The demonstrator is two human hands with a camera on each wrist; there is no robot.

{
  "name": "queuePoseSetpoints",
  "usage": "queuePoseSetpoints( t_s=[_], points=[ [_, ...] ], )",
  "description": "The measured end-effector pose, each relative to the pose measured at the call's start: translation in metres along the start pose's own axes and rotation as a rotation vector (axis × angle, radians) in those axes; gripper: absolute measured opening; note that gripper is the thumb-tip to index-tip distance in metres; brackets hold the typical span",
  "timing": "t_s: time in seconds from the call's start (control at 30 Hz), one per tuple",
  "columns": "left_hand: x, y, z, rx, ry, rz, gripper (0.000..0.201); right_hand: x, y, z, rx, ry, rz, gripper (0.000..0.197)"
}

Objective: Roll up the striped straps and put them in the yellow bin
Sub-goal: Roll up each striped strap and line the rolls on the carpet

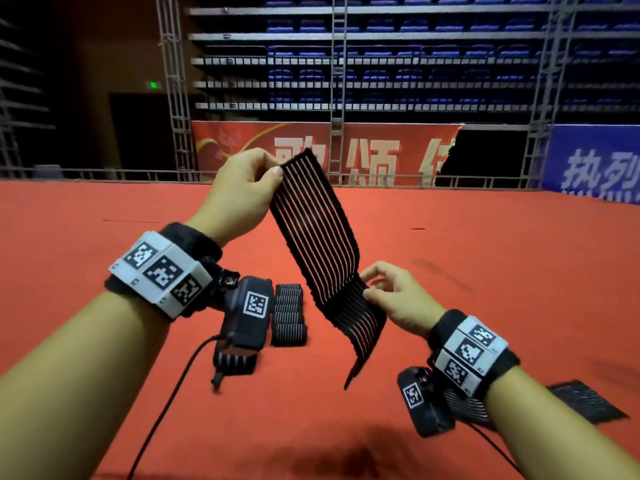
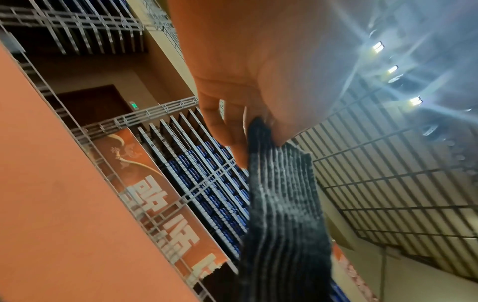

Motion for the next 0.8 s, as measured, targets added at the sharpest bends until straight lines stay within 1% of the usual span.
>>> queuePoseSetpoints(
  t_s=[0.07, 0.1, 0.17, 0.2, 0.23, 0.27, 0.33, 0.37, 0.4, 0.47, 0.5, 0.53, 0.57, 0.63, 0.7, 0.8],
  points=[
    [0.003, -0.001, -0.021, -0.091, -0.056, 0.033, 0.013, 0.001, -0.003, -0.012, -0.072, -0.03, 0.044, 0.021],
    [0.006, 0.002, -0.034, -0.126, -0.113, 0.016, 0.012, 0.001, -0.006, -0.02, -0.098, -0.052, 0.065, 0.022],
    [0.019, 0.017, -0.064, -0.189, -0.263, -0.081, 0.011, 0.001, -0.011, -0.033, -0.119, -0.098, 0.098, 0.023],
    [0.029, 0.025, -0.074, -0.224, -0.328, -0.133, 0.018, 0.0, -0.013, -0.038, -0.12, -0.114, 0.105, 0.024],
    [0.039, 0.033, -0.08, -0.254, -0.347, -0.17, 0.028, -0.002, -0.014, -0.043, -0.12, -0.123, 0.104, 0.024],
    [0.046, 0.04, -0.079, -0.263, -0.317, -0.181, 0.036, -0.003, -0.014, -0.047, -0.113, -0.131, 0.097, 0.024],
    [0.058, 0.054, -0.06, -0.168, -0.182, -0.213, 0.04, -0.005, -0.011, -0.051, -0.079, -0.137, 0.059, 0.023],
    [0.064, 0.064, -0.047, -0.086, -0.128, -0.271, 0.038, -0.006, -0.008, -0.052, -0.065, -0.131, 0.028, 0.023],
    [0.068, 0.078, -0.036, -0.005, -0.105, -0.364, 0.036, -0.006, -0.005, -0.052, -0.065, -0.125, -0.005, 0.023],
    [0.076, 0.106, -0.018, 0.169, -0.119, -0.549, 0.032, -0.006, -0.001, -0.053, -0.086, -0.123, -0.057, 0.025],
    [0.079, 0.117, -0.013, 0.256, -0.132, -0.604, 0.03, -0.005, -0.001, -0.054, -0.092, -0.127, -0.064, 0.026],
    [0.079, 0.125, -0.011, 0.32, -0.147, -0.623, 0.025, -0.004, -0.003, -0.052, -0.097, -0.125, -0.06, 0.027],
    [0.079, 0.13, -0.011, 0.353, -0.155, -0.624, 0.018, -0.003, -0.006, -0.05, -0.104, -0.113, -0.054, 0.027],
    [0.078, 0.134, -0.015, 0.322, -0.169, -0.619, 0.002, 0.001, -0.014, -0.041, -0.101, -0.07, -0.063, 0.026],
    [0.077, 0.135, -0.021, 0.224, -0.164, -0.609, 0.014, 0.008, -0.021, -0.029, -0.042, -0.012, -0.101, 0.019],
    [0.073, 0.129, -0.027, 0.12, -0.131, -0.502, 0.02, 0.021, -0.031, -0.002, 0.032, 0.115, -0.192, 0.01]
  ],
)
Point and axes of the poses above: each hand's wrist, its own x-axis away from the middle knuckle, its own y-axis out of the palm, z = x × y, the point moved 6 cm from there along -x, towards the middle knuckle, and after that the axes turned 3 degrees about -y, right-handed, at the moved point
